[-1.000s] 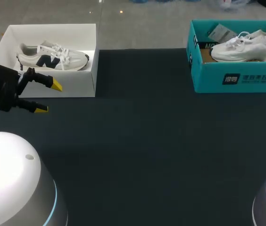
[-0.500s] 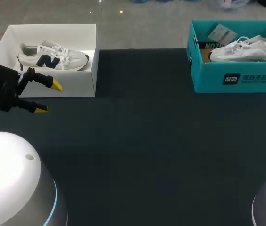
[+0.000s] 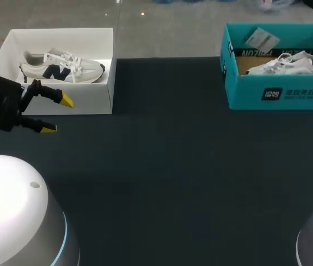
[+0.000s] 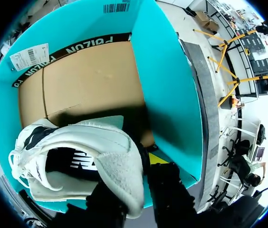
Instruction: Take the shoe out of the shoebox, open the shoe tongue, remove and reinsert the insole, then place the shoe into the shoebox
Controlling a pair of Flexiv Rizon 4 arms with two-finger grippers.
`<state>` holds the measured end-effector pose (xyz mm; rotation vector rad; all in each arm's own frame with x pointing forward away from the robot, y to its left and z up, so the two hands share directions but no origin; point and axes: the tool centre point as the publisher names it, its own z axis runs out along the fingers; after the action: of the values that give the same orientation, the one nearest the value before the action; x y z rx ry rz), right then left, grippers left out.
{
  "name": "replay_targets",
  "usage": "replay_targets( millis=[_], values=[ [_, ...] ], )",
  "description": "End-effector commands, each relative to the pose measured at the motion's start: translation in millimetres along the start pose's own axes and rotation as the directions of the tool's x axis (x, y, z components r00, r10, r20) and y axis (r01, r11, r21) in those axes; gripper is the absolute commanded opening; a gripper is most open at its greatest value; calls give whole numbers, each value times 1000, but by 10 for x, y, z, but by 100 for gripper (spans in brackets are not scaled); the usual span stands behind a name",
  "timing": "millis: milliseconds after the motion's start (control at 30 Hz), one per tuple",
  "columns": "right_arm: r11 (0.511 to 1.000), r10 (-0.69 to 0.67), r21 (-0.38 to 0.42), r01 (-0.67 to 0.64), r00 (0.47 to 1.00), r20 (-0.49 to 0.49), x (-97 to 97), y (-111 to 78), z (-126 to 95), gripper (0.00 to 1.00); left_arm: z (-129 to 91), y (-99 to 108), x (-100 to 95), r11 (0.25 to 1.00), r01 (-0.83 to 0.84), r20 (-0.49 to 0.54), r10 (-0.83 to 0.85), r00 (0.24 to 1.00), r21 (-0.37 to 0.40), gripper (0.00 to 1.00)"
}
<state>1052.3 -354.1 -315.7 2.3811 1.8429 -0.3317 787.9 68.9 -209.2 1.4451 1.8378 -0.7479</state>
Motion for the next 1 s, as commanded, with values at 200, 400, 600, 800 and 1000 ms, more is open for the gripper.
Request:
replay_targets(
  millis=[200,400,600,800,1000],
  values=[
    [1000,26,6,-26,1000,11,62,18,229,0,1,-2,-7,1000,1,-5,-1,1000,-1,100],
    [999,51,-10,-51,999,-3,95,106,273,0,1,-2,-7,1000,1,-5,-1,1000,-1,100],
    [998,56,-12,-56,998,3,161,159,327,0,1,-2,-7,1000,1,-5,-1,1000,-1,100],
    [998,57,-15,-57,998,19,191,158,426,0,1,-2,-7,1000,1,-5,-1,1000,-1,100],
    [997,75,-11,-75,997,29,190,182,541,0,1,-2,-7,1000,1,-5,-1,1000,-1,100]
  ],
)
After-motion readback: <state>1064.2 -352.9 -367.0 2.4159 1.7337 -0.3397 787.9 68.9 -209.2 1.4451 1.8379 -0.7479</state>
